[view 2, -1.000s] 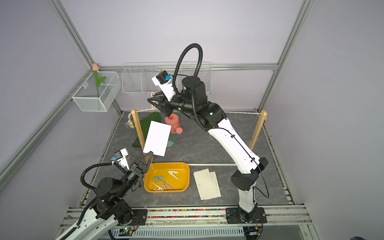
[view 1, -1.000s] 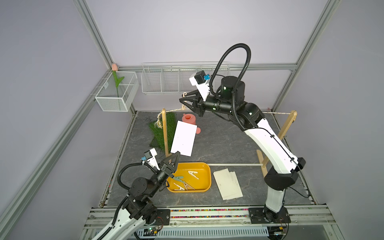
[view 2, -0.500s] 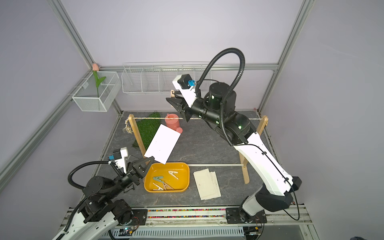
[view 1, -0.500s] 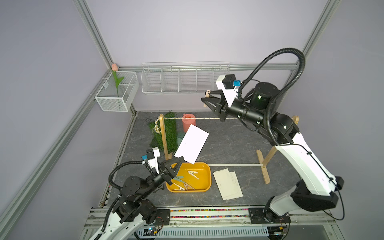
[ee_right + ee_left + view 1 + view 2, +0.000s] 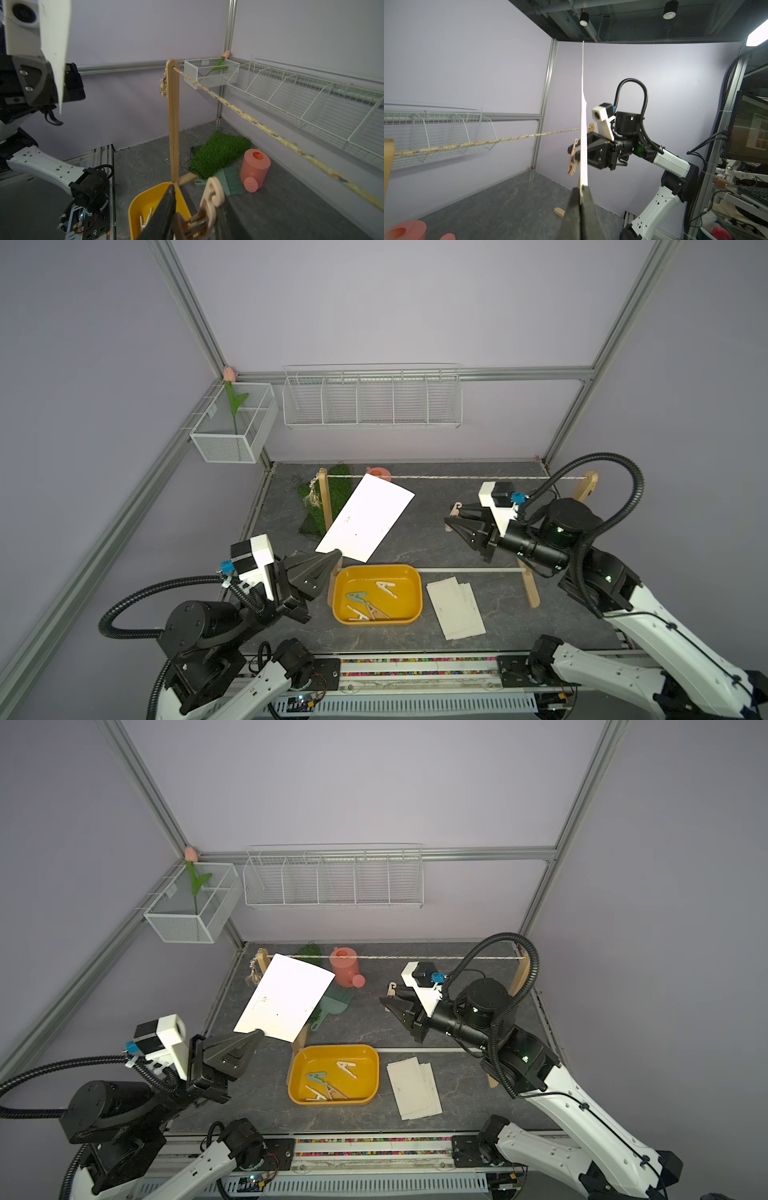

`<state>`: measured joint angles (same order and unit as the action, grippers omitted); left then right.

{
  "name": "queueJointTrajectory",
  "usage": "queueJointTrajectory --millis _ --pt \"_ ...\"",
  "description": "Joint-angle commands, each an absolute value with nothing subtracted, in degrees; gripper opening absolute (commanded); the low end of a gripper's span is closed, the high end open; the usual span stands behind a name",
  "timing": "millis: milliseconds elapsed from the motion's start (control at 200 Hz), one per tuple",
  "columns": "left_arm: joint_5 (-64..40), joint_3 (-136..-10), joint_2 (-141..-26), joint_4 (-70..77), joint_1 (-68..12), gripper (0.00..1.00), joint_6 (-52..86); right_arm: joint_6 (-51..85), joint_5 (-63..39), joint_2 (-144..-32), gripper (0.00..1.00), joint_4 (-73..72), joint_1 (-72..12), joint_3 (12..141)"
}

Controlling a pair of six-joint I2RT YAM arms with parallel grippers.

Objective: Remove the postcards from the strings
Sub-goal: Place the clamp in the storage box.

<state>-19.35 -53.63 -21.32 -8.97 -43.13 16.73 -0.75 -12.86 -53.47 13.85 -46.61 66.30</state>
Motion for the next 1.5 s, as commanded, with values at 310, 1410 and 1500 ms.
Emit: queueJointTrajectory --millis 310,1410,1500 --pt "-20.0 -57.6 -22.2 -7.7 -43.0 0.00 12.6 13.1 -17.4 -77.4 0.31 -8.9 -54.6 54.6" --pt "-20.1 -56.2 -17.6 -13.8 -43.0 0.00 13.7 12.4 -12.7 -85.9 0.71 -7.2 -58.8 56.6" --pt "-23.7 -57.0 -20.6 -14.3 -43.0 0.00 14.1 11.0 -6.4 -76.4 0.73 -2.6 -58.3 54.1"
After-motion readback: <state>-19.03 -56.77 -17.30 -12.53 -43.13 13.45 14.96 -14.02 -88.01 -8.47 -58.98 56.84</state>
